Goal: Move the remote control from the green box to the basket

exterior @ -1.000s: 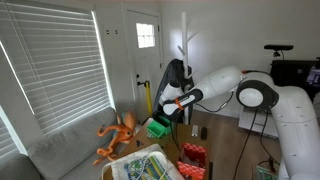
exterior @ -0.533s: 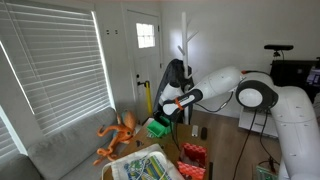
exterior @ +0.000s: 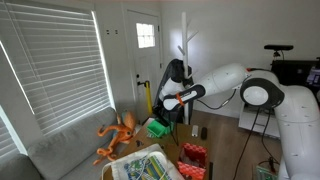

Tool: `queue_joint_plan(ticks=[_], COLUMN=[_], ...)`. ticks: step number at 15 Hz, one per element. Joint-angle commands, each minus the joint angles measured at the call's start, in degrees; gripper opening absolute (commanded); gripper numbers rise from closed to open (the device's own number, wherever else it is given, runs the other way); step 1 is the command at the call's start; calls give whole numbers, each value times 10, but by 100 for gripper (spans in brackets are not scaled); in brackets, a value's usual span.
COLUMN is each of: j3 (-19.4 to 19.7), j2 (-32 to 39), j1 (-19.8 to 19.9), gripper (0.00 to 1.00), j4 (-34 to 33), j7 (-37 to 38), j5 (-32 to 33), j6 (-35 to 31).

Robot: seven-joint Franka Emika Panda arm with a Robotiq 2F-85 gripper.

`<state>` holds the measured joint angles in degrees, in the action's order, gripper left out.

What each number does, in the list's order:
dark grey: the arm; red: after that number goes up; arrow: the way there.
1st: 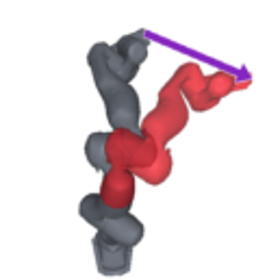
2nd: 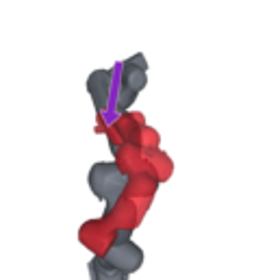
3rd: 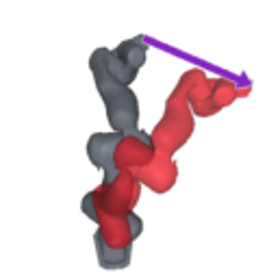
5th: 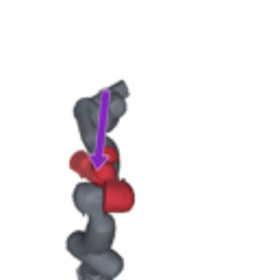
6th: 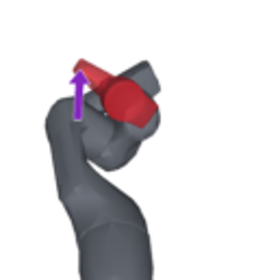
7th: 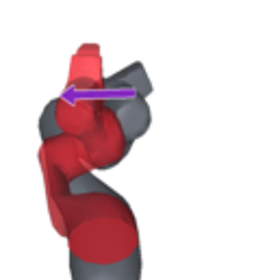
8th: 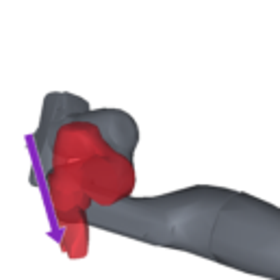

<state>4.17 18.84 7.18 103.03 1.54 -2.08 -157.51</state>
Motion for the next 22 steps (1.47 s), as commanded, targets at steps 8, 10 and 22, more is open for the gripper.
queue_joint_plan(ticks=[8,10,22], j3=[-59,-59,-22], j2=[-186,-210,-283], j1=[-21,-38,-51], gripper=[17,17,17], j4=[70,76,154], j7=[-83,-79,-59], j5=[-212,-227,-164], j6=[171,217,288])
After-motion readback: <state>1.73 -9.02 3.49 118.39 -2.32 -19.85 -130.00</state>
